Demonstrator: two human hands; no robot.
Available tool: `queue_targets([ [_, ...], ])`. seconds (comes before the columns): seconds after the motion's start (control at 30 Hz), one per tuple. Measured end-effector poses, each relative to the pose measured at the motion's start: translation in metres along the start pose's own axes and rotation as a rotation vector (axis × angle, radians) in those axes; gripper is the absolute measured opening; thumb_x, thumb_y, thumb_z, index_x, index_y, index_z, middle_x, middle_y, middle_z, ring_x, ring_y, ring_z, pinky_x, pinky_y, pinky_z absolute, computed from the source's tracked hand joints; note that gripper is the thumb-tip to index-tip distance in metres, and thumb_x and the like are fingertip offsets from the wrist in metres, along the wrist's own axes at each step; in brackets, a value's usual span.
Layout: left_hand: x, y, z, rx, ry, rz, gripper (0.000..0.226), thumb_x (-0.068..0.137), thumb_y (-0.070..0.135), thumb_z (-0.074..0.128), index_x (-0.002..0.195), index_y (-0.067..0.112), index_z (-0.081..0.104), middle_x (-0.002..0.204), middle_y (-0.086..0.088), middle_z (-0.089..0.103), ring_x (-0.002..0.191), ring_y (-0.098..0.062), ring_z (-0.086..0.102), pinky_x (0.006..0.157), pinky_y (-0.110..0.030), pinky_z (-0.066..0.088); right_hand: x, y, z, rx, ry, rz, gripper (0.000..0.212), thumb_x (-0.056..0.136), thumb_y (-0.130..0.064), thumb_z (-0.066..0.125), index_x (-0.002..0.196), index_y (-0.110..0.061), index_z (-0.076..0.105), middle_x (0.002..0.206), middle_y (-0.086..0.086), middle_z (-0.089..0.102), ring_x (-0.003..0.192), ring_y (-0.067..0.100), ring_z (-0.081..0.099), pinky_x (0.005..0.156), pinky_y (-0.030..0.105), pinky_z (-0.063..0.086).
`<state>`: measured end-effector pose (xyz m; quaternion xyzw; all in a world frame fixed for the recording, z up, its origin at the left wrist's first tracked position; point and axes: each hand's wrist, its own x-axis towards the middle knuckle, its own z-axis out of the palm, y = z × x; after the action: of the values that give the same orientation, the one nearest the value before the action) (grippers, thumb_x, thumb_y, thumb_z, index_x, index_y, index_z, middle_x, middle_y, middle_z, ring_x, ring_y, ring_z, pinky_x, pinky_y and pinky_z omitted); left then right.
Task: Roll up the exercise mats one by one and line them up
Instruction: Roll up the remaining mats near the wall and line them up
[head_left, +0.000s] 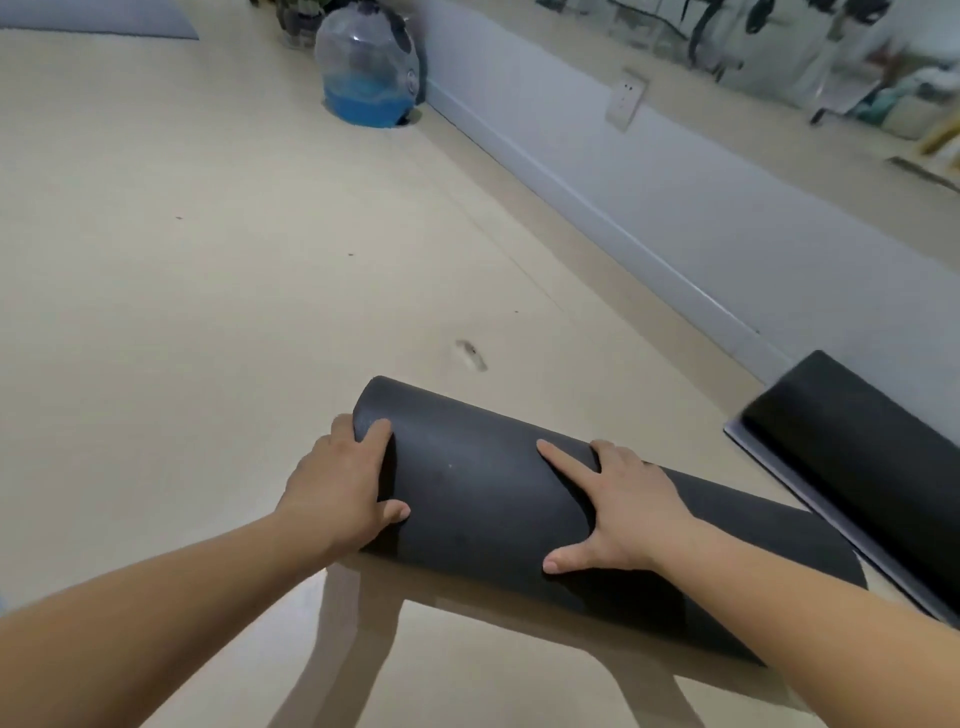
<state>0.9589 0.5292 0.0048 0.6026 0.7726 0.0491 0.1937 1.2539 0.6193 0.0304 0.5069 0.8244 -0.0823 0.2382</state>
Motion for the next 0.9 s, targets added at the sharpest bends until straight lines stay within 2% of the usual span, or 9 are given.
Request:
queue_targets([
  [0.1,0.014,0.067,0.012,0.091,-0.048,0.100,0.071,0.078,0.061,0.080,0.126,0.030,0.037,0.123,-0.004,0.045,0.106,-0.026,0.052,0.085,-0.039,0.053,-0.031,0.060,0.030,0.059,0.012,0.090,0.130,0.059,-0.097,0.061,0.148,-0.063,-0.026,0.169,0.011,0.014,0.154,0.035,0.018,0.122,0.057,0.025],
  [0.2,0.024,0.136,0.025,0.140,-0.100,0.201,0.074,0.076,0.057,0.083,0.125,0.028,0.036,0.117,-0.005,0.047,0.103,-0.026,0.051,0.084,-0.041,0.054,-0.065,0.112,0.057,0.115,0.014,0.179,0.129,0.061,-0.095,0.063,0.148,-0.063,-0.027,0.169,0.011,0.013,0.154,0.036,0.016,0.122,0.060,0.024],
  [0.27,0.026,0.182,0.038,0.160,-0.131,0.273,0.086,0.076,0.056,0.084,0.137,0.028,0.030,0.123,-0.007,0.047,0.107,-0.026,0.052,0.087,-0.041,0.055,-0.090,0.146,0.075,0.155,0.010,0.242,0.130,0.061,-0.094,0.065,0.148,-0.062,-0.026,0.169,0.012,0.012,0.154,0.037,0.015,0.121,0.062,0.023],
  [0.33,0.022,0.227,0.053,0.192,-0.167,0.339,0.109,0.078,0.059,0.082,0.156,0.033,0.011,0.134,-0.010,0.043,0.118,-0.028,0.049,0.092,-0.039,0.055,-0.119,0.177,0.094,0.192,0.001,0.305,0.131,0.062,-0.091,0.067,0.149,-0.061,-0.025,0.169,0.012,0.010,0.155,0.037,0.012,0.122,0.063,0.022],
  [0.4,0.012,0.271,0.073,0.231,-0.200,0.401,0.119,0.079,0.064,0.079,0.161,0.036,-0.003,0.141,-0.012,0.037,0.126,-0.029,0.044,0.094,-0.038,0.053,-0.153,0.207,0.116,0.224,-0.001,0.366,0.131,0.063,-0.089,0.069,0.150,-0.062,-0.024,0.170,0.012,0.007,0.156,0.037,0.009,0.123,0.063,0.019],
  [0.5,-0.012,0.336,0.102,0.271,-0.233,0.490,0.117,0.081,0.065,0.077,0.162,0.037,-0.003,0.143,-0.013,0.034,0.130,-0.029,0.041,0.094,-0.036,0.052,-0.206,0.250,0.151,0.300,-0.012,0.451,0.130,0.062,-0.088,0.071,0.149,-0.064,-0.023,0.172,0.010,0.004,0.157,0.036,0.005,0.124,0.064,0.013],
  [0.73,-0.080,0.472,0.164,0.251,-0.276,0.634,0.112,0.085,0.063,0.076,0.163,0.037,0.002,0.146,-0.011,0.033,0.135,-0.028,0.038,0.105,-0.037,0.050,-0.321,0.341,0.216,0.415,-0.075,0.635,0.132,0.061,-0.079,0.079,0.151,-0.063,-0.016,0.172,0.008,0.000,0.158,0.035,-0.004,0.125,0.066,0.003],
  [0.83,-0.105,0.520,0.191,0.240,-0.276,0.680,0.109,0.086,0.063,0.075,0.163,0.036,0.003,0.146,-0.010,0.035,0.134,-0.027,0.039,0.107,-0.038,0.049,-0.355,0.368,0.230,0.350,-0.128,0.737,0.138,0.058,-0.077,0.082,0.154,-0.057,-0.015,0.171,0.013,-0.009,0.158,0.041,-0.010,0.121,0.072,0.008],
  [0.9,-0.117,0.545,0.204,0.221,-0.269,0.696,0.108,0.085,0.062,0.076,0.162,0.037,0.005,0.143,-0.010,0.035,0.132,-0.028,0.038,0.107,-0.039,0.049,-0.366,0.371,0.240,0.306,-0.145,0.801,0.151,0.055,-0.076,0.086,0.154,-0.050,-0.026,0.170,0.016,-0.018,0.156,0.045,-0.013,0.117,0.075,0.014],
])
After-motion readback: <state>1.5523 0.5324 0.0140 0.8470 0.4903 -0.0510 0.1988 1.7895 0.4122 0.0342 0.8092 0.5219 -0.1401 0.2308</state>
